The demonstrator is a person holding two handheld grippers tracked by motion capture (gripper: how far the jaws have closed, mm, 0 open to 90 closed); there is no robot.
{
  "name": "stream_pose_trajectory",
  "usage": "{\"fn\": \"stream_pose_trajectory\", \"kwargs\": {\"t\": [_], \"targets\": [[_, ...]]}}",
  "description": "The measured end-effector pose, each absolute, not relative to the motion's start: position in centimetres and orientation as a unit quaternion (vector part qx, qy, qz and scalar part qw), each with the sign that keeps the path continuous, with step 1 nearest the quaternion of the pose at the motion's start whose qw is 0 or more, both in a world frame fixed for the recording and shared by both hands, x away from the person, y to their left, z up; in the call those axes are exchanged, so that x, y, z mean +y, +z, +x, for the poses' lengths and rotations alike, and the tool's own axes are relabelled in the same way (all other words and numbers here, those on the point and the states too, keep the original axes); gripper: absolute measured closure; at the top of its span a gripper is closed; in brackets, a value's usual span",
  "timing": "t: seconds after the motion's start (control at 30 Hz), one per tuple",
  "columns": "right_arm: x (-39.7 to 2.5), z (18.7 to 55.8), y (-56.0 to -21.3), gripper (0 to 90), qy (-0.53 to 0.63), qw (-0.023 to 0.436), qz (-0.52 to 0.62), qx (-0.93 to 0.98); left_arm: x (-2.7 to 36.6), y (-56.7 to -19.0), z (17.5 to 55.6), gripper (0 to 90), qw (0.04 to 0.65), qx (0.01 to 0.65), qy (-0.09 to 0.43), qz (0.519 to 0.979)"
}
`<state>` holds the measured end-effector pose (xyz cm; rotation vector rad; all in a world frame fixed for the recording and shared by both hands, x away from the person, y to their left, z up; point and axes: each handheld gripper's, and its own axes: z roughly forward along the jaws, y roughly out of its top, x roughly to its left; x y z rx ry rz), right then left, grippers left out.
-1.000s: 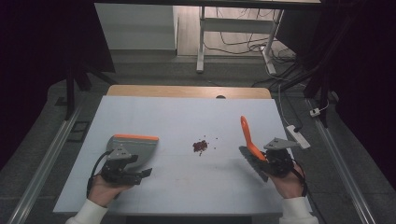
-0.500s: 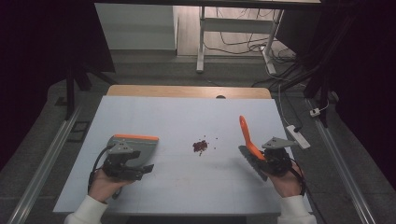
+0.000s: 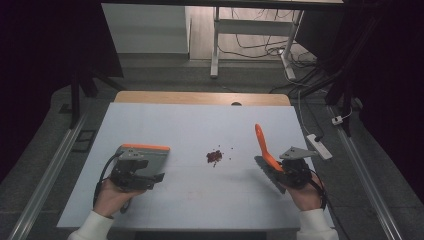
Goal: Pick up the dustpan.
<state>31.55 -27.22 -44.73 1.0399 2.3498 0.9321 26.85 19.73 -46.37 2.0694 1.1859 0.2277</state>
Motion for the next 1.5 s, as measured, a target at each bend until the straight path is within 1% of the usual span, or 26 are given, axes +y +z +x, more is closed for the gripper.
{"fn": "stream_pose_trajectory", "kwargs": {"t": [0.2,0.37,0.7,0.83,0.9,1.0,1.17,1.37,1.5], "targets": [[-27.2,31.3,-44.5,70.3,0.343,0.199,0.372,0.839,19.8,-45.8,27.2,20.0,0.338,0.499,0.086,0.794],[-27.2,31.3,-44.6,70.4,0.339,0.2,0.372,0.841,20.4,-45.5,27.2,19.7,0.324,0.517,0.09,0.787],[-27.3,31.2,-44.6,70.3,0.337,0.203,0.371,0.841,22.2,-46.6,26.8,18.5,0.299,0.557,0.076,0.771],[-27.3,31.3,-44.7,70.3,0.336,0.202,0.374,0.84,22.9,-46.8,26.4,18.4,0.299,0.572,0.067,0.761],[-27.3,31.3,-44.8,70.3,0.335,0.202,0.373,0.841,23.1,-46.9,26.3,18.4,0.302,0.574,0.052,0.759],[-27.2,31.2,-44.8,70.4,0.334,0.203,0.372,0.842,23.3,-47.1,26.0,18.4,0.299,0.577,0.044,0.759],[-27.1,31.2,-44.8,70.3,0.334,0.204,0.369,0.843,23.4,-47.4,25.9,18.5,0.284,0.583,0.049,0.76],[-27.1,31.2,-44.9,70.3,0.329,0.204,0.37,0.844,23.8,-47.9,25.7,18.4,0.281,0.587,0.026,0.758],[-27.1,31.1,-44.9,70.4,0.33,0.206,0.37,0.844,24.1,-48.7,25.7,18.4,0.265,0.594,0.016,0.759]]}}
